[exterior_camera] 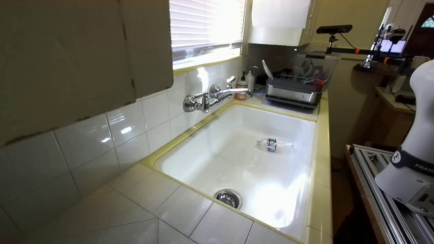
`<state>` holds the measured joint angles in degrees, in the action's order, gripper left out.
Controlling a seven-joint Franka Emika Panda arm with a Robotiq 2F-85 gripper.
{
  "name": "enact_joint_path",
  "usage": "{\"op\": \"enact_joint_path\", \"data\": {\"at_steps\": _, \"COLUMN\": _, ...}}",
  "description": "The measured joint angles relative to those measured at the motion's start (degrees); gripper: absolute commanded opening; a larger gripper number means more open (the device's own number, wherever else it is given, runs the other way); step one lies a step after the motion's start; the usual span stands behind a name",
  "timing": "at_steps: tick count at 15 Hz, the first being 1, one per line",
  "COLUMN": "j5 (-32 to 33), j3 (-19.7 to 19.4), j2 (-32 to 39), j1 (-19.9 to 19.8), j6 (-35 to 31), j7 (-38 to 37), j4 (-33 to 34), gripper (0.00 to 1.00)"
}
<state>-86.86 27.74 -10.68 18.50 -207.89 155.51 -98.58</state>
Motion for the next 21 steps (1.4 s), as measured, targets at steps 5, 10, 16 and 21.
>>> {"op": "enact_joint_path", "data": {"at_steps": 5, "j5": 2.0, "j3": 0.6, "j2": -0.6, "j1": -0.6, "j6": 0.0, "j7": 0.0, "j4": -1.2, "gripper": 0.04}}
{"op": "enact_joint_path", "data": {"at_steps": 10, "j5": 3.3, "j3": 1.3, "j2": -1.5, "j1": -2.3, "j6": 0.0, "j7": 0.0, "j4": -1.3, "gripper": 0.04}}
{"op": "enact_joint_path", "data": {"at_steps": 16, "j5": 3.5, "j3": 3.1, "j2": -1.9, "j1": -5.2, "j6": 0.3, "j7": 0.0, "j4": -2.0, "gripper": 0.04}}
{"op": "enact_joint_path", "data": {"at_steps": 21, "j5": 3.8, "j3": 4.9, "j2": -1.9, "j1": -7.8, "j6": 1.1, "j7": 0.0, "j4": -3.0, "gripper": 0.04}}
